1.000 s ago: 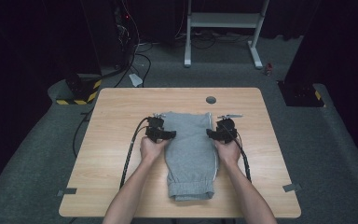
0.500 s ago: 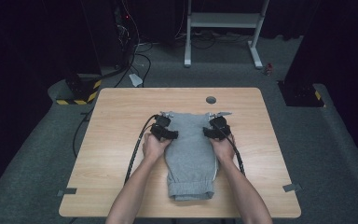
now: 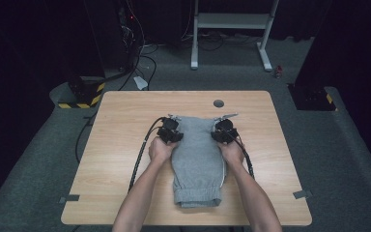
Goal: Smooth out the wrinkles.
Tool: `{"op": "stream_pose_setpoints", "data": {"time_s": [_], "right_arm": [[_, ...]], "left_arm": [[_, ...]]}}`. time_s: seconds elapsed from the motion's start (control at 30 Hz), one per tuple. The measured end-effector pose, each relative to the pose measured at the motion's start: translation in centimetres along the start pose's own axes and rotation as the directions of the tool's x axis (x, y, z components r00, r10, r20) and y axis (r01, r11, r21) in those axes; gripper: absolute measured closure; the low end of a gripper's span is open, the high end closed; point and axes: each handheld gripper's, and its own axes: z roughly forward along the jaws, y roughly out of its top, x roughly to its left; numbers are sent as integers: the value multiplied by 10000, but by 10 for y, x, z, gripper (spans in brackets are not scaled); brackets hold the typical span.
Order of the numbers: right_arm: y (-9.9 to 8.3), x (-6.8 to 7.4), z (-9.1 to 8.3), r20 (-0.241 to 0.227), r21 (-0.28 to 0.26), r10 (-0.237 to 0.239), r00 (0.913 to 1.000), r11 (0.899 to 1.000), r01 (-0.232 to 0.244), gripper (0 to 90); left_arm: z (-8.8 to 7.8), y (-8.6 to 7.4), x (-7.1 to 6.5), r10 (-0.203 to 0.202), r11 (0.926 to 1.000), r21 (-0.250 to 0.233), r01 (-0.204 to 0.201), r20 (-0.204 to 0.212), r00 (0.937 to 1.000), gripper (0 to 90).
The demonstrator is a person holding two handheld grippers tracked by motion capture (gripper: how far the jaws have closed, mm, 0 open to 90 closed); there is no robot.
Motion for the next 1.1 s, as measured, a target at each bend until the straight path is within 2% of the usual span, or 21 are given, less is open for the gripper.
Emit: {"op": "stream_pose_setpoints", "data": {"time_s": [0.1, 0.13, 0.23, 0.4, 0.5, 0.67, 0.7, 0.77, 0.83, 1.03, 1.1], "right_arm": [[-1, -2, -1, -185, 0, 364, 9992, 9993, -364, 830], [-1, -3, -1, -211, -37, 303, 9993, 9995, -303, 833], [-1, -5, -2, -392, 32, 609, 9974, 9981, -609, 842], [-1, -6, -8, -579, 8, 494, 9971, 9988, -494, 845], [0, -9, -15, -852, -183, 572, 9947, 9981, -589, 847], [-1, -9, -22, -979, -261, 421, 9943, 9987, -449, 848], [-1, -9, -24, -986, -310, 382, 9944, 9987, -414, 848], [-1, -10, -28, -1025, -368, 264, 9944, 9989, -304, 848], [0, -10, -32, -1095, -428, 375, 9933, 9982, -424, 849], [2, -10, -41, -1195, -647, 269, 9925, 9973, -348, 850], [3, -10, -44, -1186, -727, 204, 9927, 9969, -291, 850]], "left_arm": [[-1, -1, 8, -398, 9992, 35, 396, 545, 9977, 783], [-1, -1, 11, -584, 9983, -3, 586, 784, 9952, 788], [0, -3, 17, -724, 9973, -62, 736, 1178, 9904, 796], [-5, -3, 16, -536, 9985, -20, 544, 1339, 9895, 798], [-8, -3, 17, -546, 9982, -183, 578, 1432, 9882, 798], [-15, -1, 14, -453, 9979, -377, 519, 1582, 9864, 798], [-16, 0, 14, -328, 9984, -392, 397, 1624, 9862, 798], [-19, 2, 13, -339, 9979, -489, 430, 1730, 9843, 798], [-22, 4, 13, -344, 9974, -553, 456, 1886, 9815, 798], [-32, 5, 17, -328, 9963, -712, 482, 2043, 9784, 798], [-36, 6, 17, -478, 9938, -875, 679, 2142, 9756, 798]]}}
